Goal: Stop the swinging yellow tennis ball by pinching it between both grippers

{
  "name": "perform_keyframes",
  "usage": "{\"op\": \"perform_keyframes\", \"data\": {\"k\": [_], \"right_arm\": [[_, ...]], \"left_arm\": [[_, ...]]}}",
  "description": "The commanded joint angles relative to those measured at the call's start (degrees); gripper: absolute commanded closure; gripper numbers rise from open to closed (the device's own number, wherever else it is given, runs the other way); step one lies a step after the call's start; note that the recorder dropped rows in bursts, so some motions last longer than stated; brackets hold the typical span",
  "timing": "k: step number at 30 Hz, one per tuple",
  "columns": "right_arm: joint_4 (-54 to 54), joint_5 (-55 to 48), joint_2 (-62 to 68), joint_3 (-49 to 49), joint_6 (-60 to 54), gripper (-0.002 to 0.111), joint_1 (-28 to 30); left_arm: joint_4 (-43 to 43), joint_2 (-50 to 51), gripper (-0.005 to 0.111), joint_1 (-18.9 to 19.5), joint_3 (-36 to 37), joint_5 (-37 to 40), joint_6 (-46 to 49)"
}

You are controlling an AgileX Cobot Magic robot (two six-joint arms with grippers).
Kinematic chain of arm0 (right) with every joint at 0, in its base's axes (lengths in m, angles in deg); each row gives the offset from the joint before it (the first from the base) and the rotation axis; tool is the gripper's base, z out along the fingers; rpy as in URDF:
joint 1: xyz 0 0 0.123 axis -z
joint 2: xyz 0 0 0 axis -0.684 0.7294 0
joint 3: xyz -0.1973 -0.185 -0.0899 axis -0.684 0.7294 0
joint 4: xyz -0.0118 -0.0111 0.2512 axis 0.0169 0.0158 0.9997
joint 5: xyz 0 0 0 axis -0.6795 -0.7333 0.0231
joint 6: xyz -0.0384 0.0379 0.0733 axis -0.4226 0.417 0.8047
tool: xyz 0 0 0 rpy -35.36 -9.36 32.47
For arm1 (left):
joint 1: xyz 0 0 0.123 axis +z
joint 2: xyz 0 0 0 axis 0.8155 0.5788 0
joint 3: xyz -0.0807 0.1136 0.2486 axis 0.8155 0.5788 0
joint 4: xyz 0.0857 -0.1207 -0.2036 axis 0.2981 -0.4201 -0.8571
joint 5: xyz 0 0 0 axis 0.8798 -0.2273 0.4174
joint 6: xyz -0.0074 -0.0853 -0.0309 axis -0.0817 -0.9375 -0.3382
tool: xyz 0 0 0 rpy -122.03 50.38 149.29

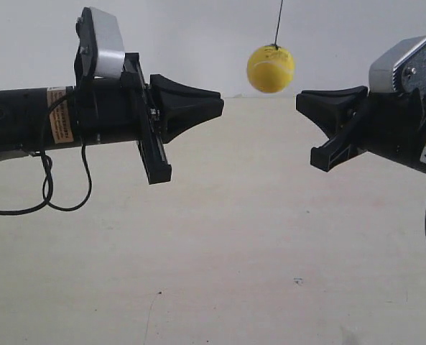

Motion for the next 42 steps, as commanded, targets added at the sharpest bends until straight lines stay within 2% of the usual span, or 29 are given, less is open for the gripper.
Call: {"op": "perform_keyframes", "data": {"k": [1,10,16,30,35,42], "right_arm": [[-0.7,0.8,-0.1,-0.9,0.0,0.108,0.0],[-0.7,-3.5,-0.1,-2.2,-0.2,0.108,0.0],[1.2,-7.2,-0.1,-2.2,-2.5,0.108,0.0],[0.6,-4.4,-0.1,-2.2,-1.4,0.108,0.0],[-0.4,-2.9,-0.1,-2.2,0.0,0.108,0.0],[-0.8,-0.6,-0.1,-2.2,1.0,0.108,0.0]], "left_arm": [[-1.4,1.6,0.102,-0.3,-1.3,0.6,0.3],[-2.7,5.8,0.102,-0.3,-5.1,5.2,-0.1],[-2.7,5.8,0.102,-0.3,-5.2,5.3,-0.1],[-1.8,5.9,0.102,-0.3,-5.2,5.2,0.8],[-1.8,5.9,0.102,-0.3,-5.2,3.9,0.9],[-2.8,5.9,0.102,-0.3,-5.2,-1.9,4.9]]}}
